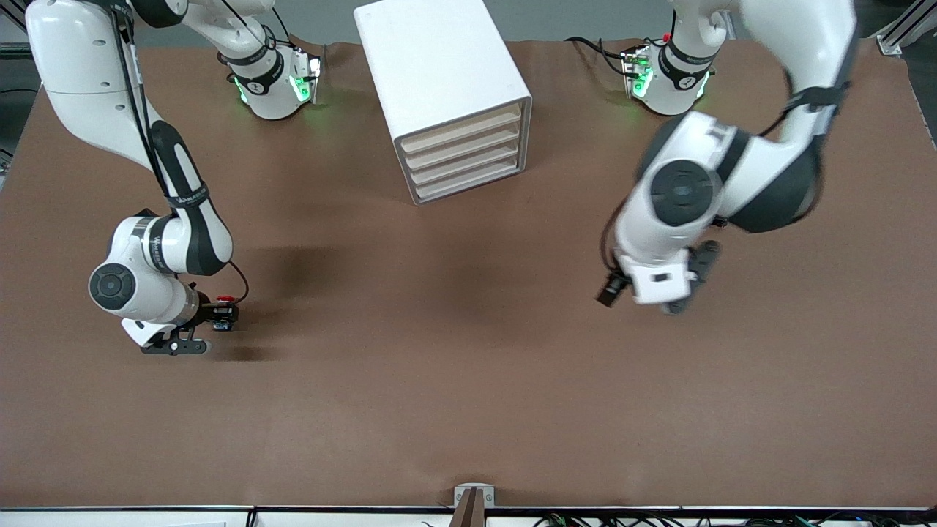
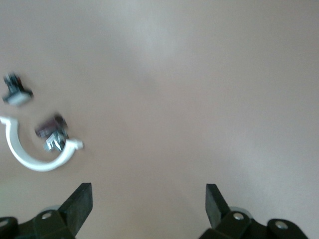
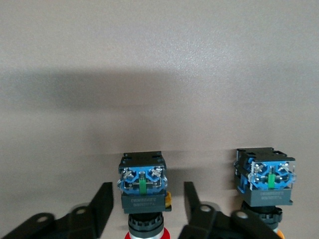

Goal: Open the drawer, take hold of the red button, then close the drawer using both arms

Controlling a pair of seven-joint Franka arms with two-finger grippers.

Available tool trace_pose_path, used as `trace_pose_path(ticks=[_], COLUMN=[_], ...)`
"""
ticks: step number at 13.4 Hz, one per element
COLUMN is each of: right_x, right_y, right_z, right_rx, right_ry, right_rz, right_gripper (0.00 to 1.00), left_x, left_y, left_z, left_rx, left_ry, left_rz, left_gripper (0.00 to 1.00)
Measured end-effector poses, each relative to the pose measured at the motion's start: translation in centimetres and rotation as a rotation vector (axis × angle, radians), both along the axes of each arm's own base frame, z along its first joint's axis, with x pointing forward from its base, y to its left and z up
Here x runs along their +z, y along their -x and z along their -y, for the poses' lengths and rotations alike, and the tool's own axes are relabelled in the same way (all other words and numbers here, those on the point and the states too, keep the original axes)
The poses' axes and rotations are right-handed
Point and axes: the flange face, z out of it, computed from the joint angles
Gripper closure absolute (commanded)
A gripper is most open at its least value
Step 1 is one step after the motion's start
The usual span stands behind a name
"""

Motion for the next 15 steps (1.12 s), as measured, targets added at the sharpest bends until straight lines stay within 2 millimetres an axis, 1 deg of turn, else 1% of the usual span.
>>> trace_pose_path(ticks=[2, 4, 5, 8, 11, 13, 15], right_x=[1.0, 3.5, 5.2, 11.6, 18.8, 23.1, 27.1], right_y=[0.1, 0.4, 0.5, 1.1, 2.4, 3.3, 3.9], right_z=[-0.1, -0.2, -0.3, -0.7, -1.0, -1.2, -1.6], right_rx=[-0.003, -0.008, -0.013, -0.029, -0.032, -0.031, -0.037], right_ry=[-0.002, -0.008, -0.011, -0.021, -0.033, -0.038, -0.041], right_rz=[-0.018, -0.054, -0.066, -0.075, -0.083, -0.087, -0.085], right_gripper=[0.0, 0.0, 0.0, 0.0, 0.0, 0.0, 0.0], left_x=[1.9, 3.5, 4.3, 6.6, 8.7, 10.5, 12.4], left_y=[-1.1, -1.7, -1.8, -1.7, -0.9, 0.1, 1.2], left_z=[-4.2, -7.5, -9.1, -13.7, -18.6, -21.2, -23.2], left_rx=[-0.007, -0.059, -0.095, -0.227, -0.406, -0.508, -0.564], left_ry=[0.001, 0.001, -0.002, -0.017, -0.031, -0.033, -0.001], left_rz=[0.021, 0.037, 0.04, 0.026, -0.024, -0.053, -0.054], left_gripper=[0.0, 0.0, 0.0, 0.0, 0.0, 0.0, 0.0])
